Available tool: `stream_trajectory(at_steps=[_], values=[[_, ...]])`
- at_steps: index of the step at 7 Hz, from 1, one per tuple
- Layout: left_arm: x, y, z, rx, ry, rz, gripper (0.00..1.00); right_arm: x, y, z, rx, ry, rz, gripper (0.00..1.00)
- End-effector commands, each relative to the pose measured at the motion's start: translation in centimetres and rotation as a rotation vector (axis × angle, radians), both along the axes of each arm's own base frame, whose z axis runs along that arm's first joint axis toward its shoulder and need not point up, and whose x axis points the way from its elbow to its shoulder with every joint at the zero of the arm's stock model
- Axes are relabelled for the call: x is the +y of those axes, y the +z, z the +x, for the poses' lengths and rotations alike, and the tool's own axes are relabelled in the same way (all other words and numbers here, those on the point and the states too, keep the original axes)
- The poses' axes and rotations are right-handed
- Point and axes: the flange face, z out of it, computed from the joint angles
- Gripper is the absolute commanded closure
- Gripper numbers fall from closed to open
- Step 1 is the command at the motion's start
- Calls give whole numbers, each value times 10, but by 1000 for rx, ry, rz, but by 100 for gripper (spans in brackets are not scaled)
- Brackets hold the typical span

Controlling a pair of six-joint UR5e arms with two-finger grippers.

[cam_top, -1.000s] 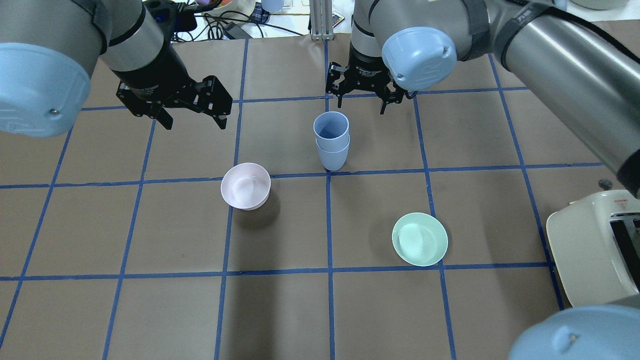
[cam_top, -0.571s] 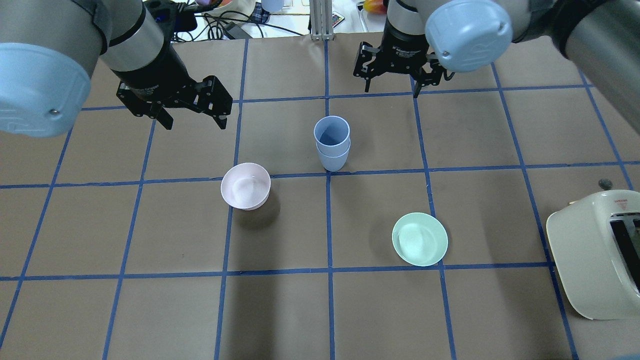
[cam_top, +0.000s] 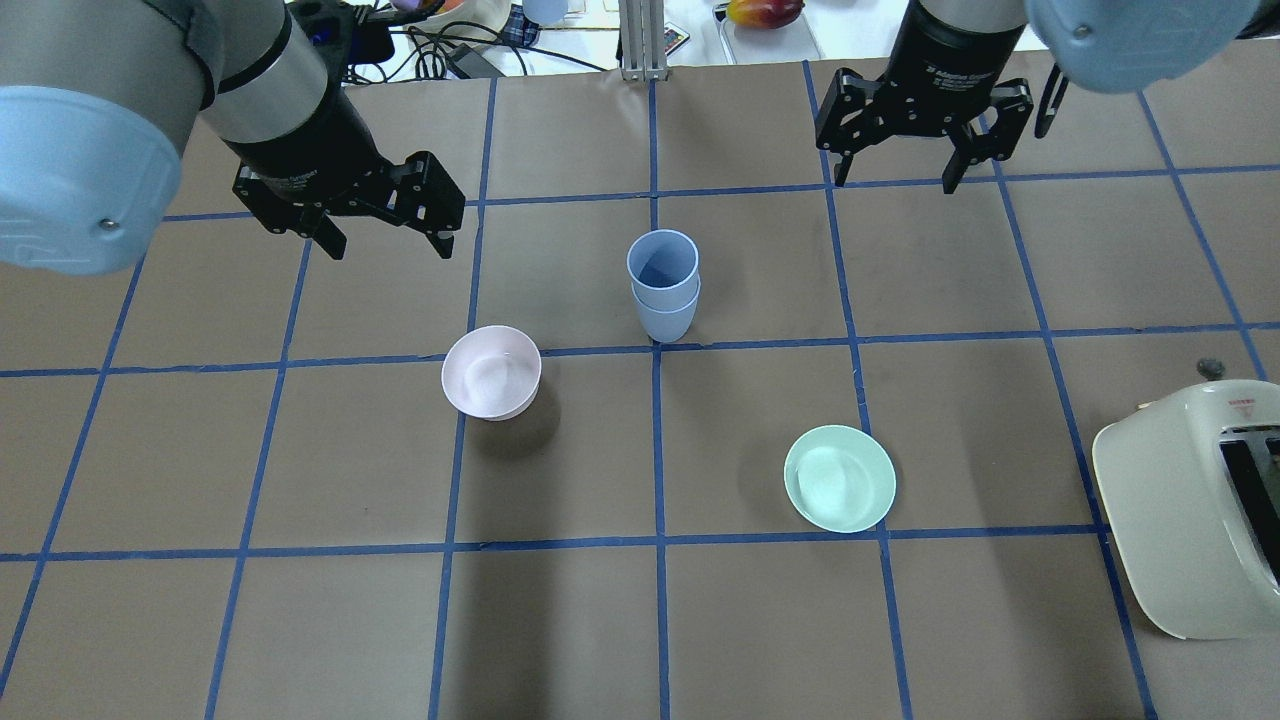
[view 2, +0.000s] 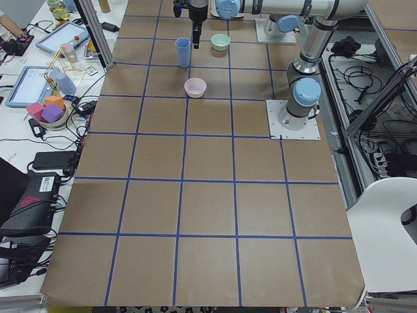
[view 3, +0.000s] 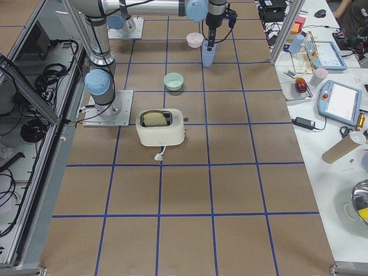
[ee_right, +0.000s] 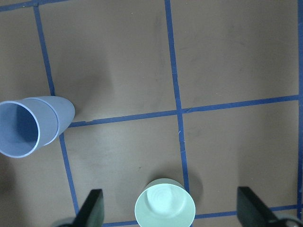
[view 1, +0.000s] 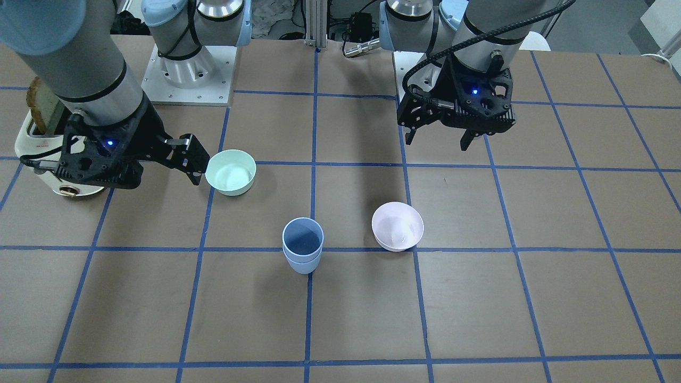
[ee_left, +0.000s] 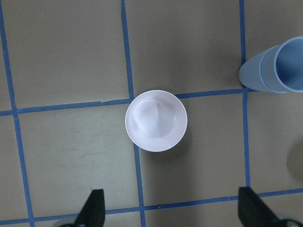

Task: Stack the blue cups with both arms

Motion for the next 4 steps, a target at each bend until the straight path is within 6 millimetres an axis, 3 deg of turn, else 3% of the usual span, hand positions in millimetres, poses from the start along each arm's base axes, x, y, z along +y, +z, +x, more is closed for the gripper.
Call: stream_trajectory(at_steps=[1,4], values=[[0,0,0,0,0,0,0,17,12,-15,-1,14,48,0],[0,0,0,0,0,-2,0,19,16,-17,2,11,40,0]])
